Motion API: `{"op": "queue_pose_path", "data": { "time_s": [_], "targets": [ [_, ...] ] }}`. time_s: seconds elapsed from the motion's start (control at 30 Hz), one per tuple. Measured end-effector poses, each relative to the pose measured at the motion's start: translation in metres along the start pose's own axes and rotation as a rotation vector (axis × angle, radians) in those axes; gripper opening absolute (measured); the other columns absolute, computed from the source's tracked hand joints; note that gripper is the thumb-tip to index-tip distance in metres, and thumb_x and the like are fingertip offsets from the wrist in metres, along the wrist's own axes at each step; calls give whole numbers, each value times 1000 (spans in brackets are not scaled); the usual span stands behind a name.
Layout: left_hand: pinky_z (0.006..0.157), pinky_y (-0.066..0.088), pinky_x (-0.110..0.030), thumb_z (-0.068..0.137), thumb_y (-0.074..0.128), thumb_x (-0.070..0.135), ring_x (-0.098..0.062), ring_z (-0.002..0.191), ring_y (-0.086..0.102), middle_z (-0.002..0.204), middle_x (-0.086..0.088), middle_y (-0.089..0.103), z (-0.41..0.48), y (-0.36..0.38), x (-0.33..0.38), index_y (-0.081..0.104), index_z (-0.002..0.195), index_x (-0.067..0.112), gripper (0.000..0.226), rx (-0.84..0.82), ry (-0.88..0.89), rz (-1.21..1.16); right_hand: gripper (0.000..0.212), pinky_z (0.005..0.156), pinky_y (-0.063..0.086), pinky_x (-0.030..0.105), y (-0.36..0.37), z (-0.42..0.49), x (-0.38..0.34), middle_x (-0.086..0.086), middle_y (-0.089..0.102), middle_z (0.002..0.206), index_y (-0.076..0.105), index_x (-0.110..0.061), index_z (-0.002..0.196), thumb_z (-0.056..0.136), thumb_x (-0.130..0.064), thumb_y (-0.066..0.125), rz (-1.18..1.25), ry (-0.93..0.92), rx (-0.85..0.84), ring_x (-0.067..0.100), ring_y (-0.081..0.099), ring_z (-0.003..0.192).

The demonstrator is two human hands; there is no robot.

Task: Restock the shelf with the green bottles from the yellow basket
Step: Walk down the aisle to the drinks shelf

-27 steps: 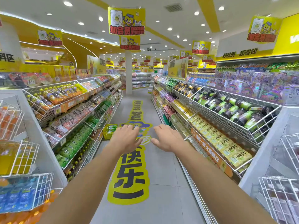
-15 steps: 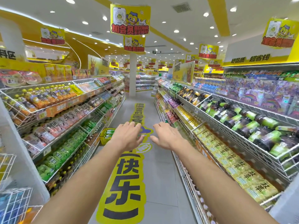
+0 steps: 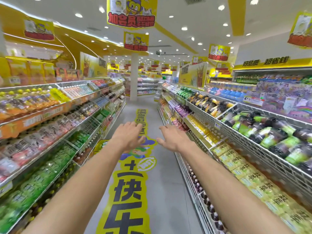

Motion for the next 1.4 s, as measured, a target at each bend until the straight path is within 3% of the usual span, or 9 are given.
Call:
{"op": "queue_pose_path", "data": {
  "time_s": [0.33,0.57,0.73,1.1,1.4],
  "targets": [
    [91,46,-43,99,41,53,-36,119,56,126,-12,58,209,125,-35,47,136,14,53,-83,29,-26,60,100,44,45,82,199,98,11,46,145,42,-14,147,100,-51,49,-27,35,-39,33,45,133],
    [95,43,-40,101,45,50,-33,127,52,135,-11,55,376,197,-56,45,142,17,53,-111,22,-30,59,103,45,47,152,371,189,13,50,139,48,-10,140,98,-52,51,18,32,-60,34,46,131],
    [92,49,-44,99,44,54,-34,118,59,131,-10,58,501,233,-77,45,138,17,54,-53,-8,-25,58,102,46,49,176,499,245,16,53,136,49,-8,138,99,-50,50,23,8,-49,36,50,128],
    [95,44,-45,101,42,52,-34,122,53,131,-13,54,711,376,-165,45,136,13,53,-137,-63,-38,56,99,47,48,282,735,292,13,52,135,48,-11,137,98,-49,53,27,-68,-75,35,50,127],
    [95,46,-46,99,44,54,-37,122,53,133,-14,55,928,448,-275,47,136,11,57,-52,-44,-70,57,100,46,48,333,966,325,13,52,136,47,-10,139,98,-49,52,24,-61,-61,35,48,129]
  ]
}}
Point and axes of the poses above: each hand's wrist, its own z-axis towards the middle knuckle, its own y-axis out of the palm, x = y × z, the point moved 7 cm from there along z, towards the middle knuckle
